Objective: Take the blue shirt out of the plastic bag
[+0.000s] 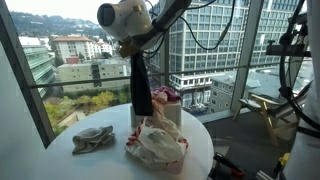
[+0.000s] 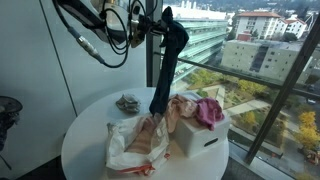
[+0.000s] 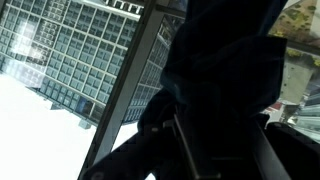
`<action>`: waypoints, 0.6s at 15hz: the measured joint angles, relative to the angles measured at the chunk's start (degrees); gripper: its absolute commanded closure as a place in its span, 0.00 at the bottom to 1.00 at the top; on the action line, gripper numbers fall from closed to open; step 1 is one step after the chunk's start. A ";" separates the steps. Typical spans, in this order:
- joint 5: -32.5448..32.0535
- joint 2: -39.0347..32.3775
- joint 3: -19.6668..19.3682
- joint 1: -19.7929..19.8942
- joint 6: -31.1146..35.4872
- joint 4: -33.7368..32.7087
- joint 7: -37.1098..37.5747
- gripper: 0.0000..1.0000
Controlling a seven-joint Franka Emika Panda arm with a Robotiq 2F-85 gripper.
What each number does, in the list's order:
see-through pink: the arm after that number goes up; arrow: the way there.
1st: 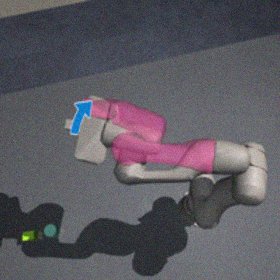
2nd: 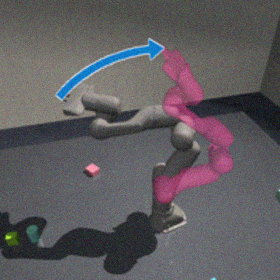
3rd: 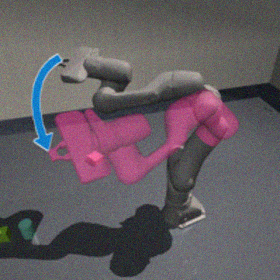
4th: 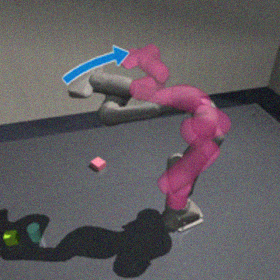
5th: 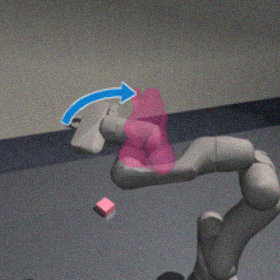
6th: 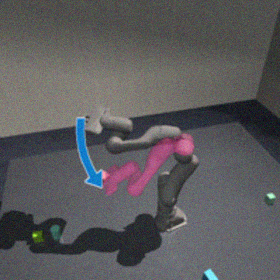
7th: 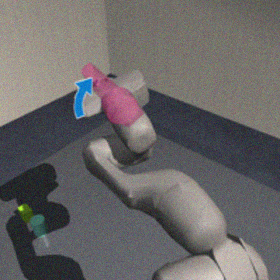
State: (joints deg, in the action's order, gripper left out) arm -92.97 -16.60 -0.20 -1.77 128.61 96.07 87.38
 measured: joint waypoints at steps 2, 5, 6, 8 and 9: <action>0.01 -1.66 0.00 0.25 0.00 -2.86 -0.17 0.87; 1.41 -4.25 -0.02 0.87 0.11 -6.55 -0.68 0.87; 2.65 -5.26 -0.05 1.32 0.14 -7.51 -0.97 0.87; 5.39 -7.27 -0.24 2.41 0.14 -9.09 -1.46 0.87; 6.74 -8.28 -0.41 3.03 0.13 -9.70 -1.78 0.87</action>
State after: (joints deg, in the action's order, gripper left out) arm -86.23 -24.89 -0.61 1.25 128.75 86.37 85.60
